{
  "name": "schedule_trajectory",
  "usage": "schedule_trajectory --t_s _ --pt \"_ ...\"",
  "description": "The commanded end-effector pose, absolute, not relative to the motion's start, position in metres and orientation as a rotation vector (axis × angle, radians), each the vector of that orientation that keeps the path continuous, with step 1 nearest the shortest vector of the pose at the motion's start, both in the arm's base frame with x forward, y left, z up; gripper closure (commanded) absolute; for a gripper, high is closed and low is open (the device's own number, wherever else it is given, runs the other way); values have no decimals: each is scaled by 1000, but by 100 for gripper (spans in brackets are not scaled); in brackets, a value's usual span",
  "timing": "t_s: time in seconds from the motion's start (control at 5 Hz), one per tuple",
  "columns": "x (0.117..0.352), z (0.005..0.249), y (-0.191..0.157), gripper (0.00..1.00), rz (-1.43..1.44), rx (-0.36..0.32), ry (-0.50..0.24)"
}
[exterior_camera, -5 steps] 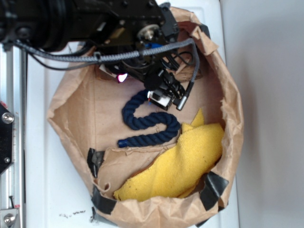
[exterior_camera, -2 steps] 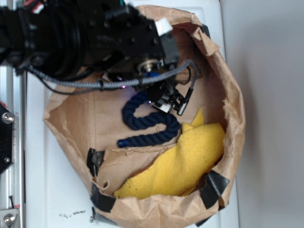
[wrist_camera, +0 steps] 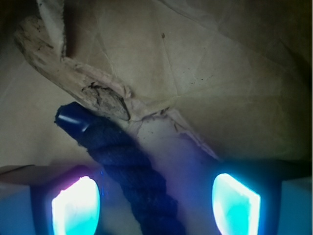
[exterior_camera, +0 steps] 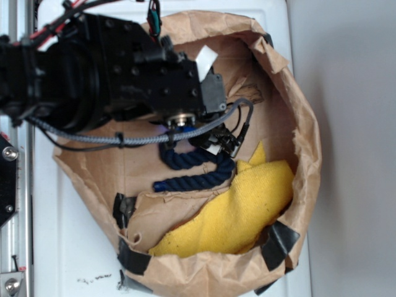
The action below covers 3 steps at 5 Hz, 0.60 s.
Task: Grab the blue rope.
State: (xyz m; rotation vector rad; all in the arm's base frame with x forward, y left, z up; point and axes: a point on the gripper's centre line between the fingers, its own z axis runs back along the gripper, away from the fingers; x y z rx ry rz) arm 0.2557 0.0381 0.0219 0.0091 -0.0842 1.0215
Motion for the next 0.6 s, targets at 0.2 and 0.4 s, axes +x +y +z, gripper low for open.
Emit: schedule_trajectory --t_s 0.2,0.4 --pt "262 7 16 0 934 94 -85" --pt "262 4 13 0 903 114 -89"
